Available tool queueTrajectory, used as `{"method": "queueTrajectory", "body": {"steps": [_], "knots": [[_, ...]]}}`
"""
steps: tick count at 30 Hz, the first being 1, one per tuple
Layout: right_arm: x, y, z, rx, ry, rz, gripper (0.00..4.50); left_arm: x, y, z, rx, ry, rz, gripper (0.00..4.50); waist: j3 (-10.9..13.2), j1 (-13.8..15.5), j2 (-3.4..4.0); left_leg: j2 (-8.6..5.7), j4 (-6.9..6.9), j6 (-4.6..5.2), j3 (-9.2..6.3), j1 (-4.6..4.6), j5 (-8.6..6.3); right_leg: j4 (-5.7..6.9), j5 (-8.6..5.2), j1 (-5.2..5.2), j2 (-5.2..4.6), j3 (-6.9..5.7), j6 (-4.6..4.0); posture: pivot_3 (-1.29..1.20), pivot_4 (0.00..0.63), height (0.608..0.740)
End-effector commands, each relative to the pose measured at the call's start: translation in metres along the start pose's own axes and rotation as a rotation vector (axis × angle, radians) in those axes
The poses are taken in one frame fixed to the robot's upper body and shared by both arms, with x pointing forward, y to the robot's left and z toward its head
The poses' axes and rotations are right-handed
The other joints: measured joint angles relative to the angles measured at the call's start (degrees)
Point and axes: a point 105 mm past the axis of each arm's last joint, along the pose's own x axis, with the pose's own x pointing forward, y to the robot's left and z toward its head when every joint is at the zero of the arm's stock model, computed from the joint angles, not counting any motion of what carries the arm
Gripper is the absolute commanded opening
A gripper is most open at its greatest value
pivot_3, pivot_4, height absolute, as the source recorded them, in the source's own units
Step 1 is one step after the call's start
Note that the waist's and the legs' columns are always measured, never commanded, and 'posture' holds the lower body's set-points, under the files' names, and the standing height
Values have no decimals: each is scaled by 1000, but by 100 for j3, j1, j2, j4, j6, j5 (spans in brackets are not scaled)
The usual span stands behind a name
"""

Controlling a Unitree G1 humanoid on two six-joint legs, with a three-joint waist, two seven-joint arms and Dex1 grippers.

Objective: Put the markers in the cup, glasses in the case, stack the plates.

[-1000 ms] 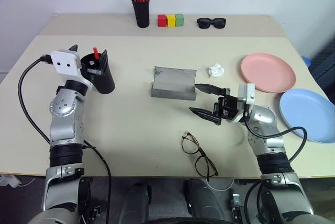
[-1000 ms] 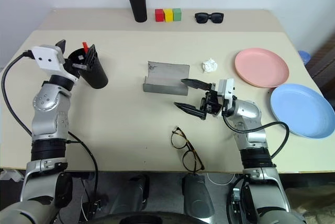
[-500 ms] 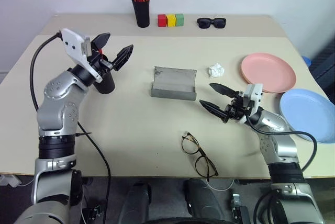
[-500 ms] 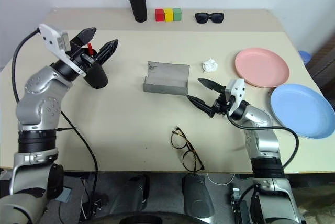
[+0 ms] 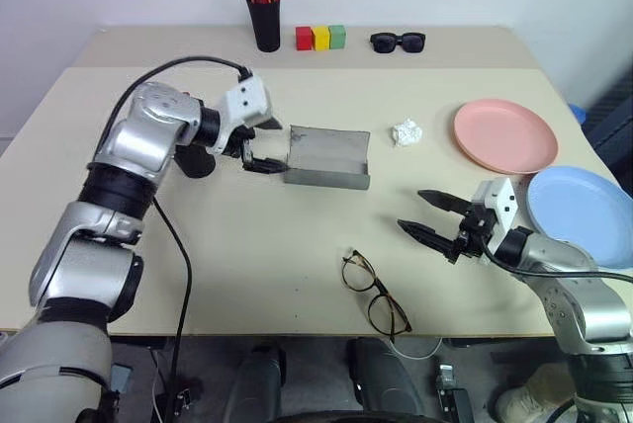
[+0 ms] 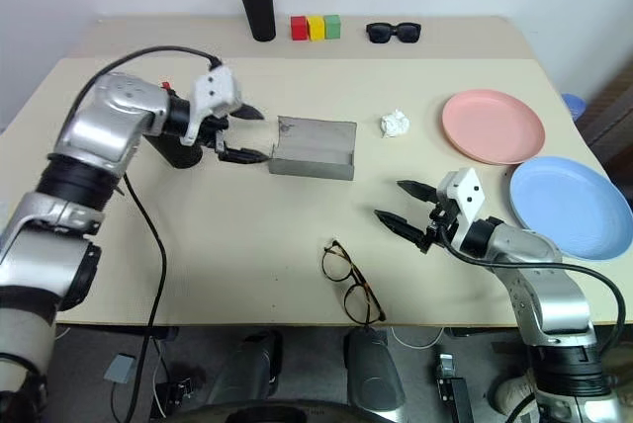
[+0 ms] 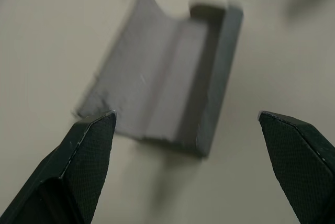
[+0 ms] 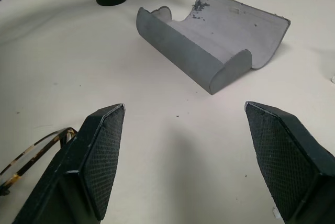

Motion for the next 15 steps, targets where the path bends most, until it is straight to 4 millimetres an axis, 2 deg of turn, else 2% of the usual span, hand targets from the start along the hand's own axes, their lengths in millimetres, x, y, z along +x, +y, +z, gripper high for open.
{"method": "queueTrajectory", "body": {"steps": [1, 5, 9, 14, 15], "knots": [[-4, 0, 11, -32, -49, -27, 3761, 11, 4, -7, 71, 74, -34, 4465, 1, 6, -1, 0, 1, 0, 0, -2, 0, -2, 0, 1, 0, 0, 1, 0, 150, 740], [-5, 1, 8, -35, -50, -39, 3761, 28, 2, -8, 93, 94, -63, 4465, 2, 27, -3, 0, 3, 7, -1, -14, -4, -6, -2, -4, -2, -2, 4, 0, 150, 740], [-5, -1, 9, -57, -63, -65, 3761, 57, -7, -1, 130, 94, -107, 4465, 2, 31, -4, -1, 12, 8, -3, -36, -5, -1, -1, -23, -2, -2, 5, 0, 150, 740], [-4, 1, 15, -74, -69, -80, 3761, 64, -8, 4, 151, 96, -116, 4465, 2, -3, -4, -1, 12, 8, -3, -36, -5, 0, -1, -24, -2, -2, 5, 0, 150, 740], [-4, 1, 16, -77, -70, -84, 3761, 65, -8, 5, 151, 95, -114, 4080, 2, -6, -4, -1, 11, 8, -3, -34, -5, 1, -1, -24, -2, -2, 5, 0, 150, 740]]}}
